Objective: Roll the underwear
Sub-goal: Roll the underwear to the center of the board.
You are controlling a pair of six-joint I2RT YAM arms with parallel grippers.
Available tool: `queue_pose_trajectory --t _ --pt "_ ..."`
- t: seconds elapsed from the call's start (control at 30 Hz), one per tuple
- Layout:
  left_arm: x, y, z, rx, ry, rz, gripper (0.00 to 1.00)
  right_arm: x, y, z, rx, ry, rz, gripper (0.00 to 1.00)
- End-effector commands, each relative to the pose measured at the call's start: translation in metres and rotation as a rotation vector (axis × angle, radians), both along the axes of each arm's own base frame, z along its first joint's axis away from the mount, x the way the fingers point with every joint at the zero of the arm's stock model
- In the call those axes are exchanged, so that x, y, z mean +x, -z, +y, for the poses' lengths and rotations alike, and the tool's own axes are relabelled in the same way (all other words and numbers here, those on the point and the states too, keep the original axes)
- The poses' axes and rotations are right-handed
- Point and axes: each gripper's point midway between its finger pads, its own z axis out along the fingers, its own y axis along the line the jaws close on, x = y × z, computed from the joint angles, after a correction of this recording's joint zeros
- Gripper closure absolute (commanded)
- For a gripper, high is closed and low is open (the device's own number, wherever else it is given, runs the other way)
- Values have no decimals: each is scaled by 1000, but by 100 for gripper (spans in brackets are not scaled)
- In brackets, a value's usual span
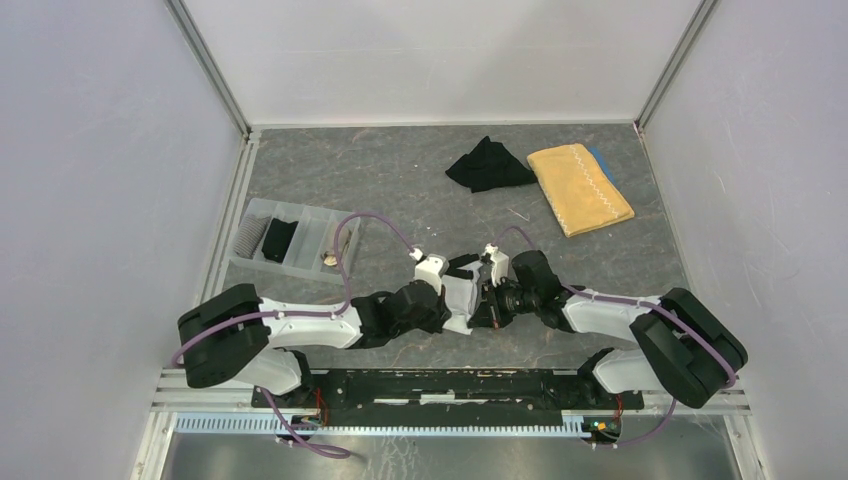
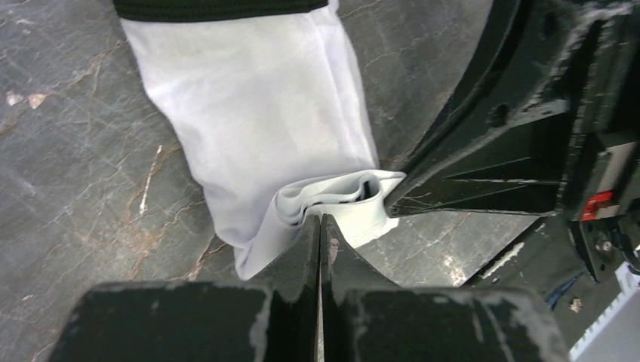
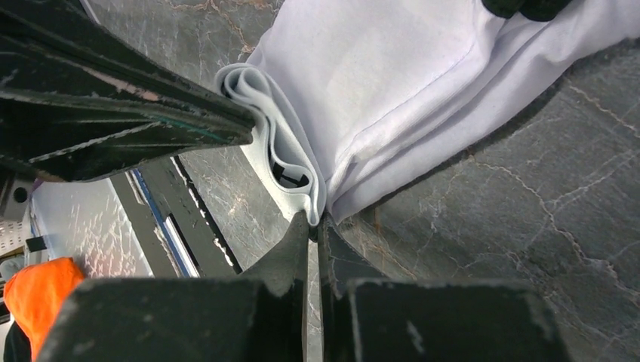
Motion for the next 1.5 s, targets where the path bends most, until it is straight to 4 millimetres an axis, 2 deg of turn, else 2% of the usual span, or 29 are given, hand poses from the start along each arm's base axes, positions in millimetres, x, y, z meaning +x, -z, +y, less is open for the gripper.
queue_pose_trajectory --t 0.0,0.17,0.33,0.43,0.6,0.77,0.83,0.97,1.33,1.4,1.47 --pt "6 11 12 13 -90 2 98 1 10 -13 -85 14 -8 89" --pt "6 30 25 54 -134 24 98 13 -10 -11 -78 7 -85 70" --pt "2 41 27 73 -133 53 98 29 -38 -13 -93 10 -202 57" --pt "0 43 28 72 -137 60 98 35 -54 -10 -79 9 -253 55" --pt "-1 43 34 66 -151 64 98 34 -70 2 -18 -35 -277 67" --pt "-4 43 38 56 -162 73 98 25 -64 13 -12 -83 -258 78" --pt "-4 43 40 55 -165 75 98 20 -59 16 -18 -100 -241 78" --pt "-6 43 40 53 -165 79 98 23 -57 24 -16 -103 -257 78" --pt "-8 43 46 47 -179 84 98 47 -7 0 -230 5 -260 76" --pt "-8 43 48 52 -185 87 98 49 -8 -1 -246 0 -277 76" --pt "-7 43 51 56 -202 91 98 58 -21 -4 -254 3 -352 75"
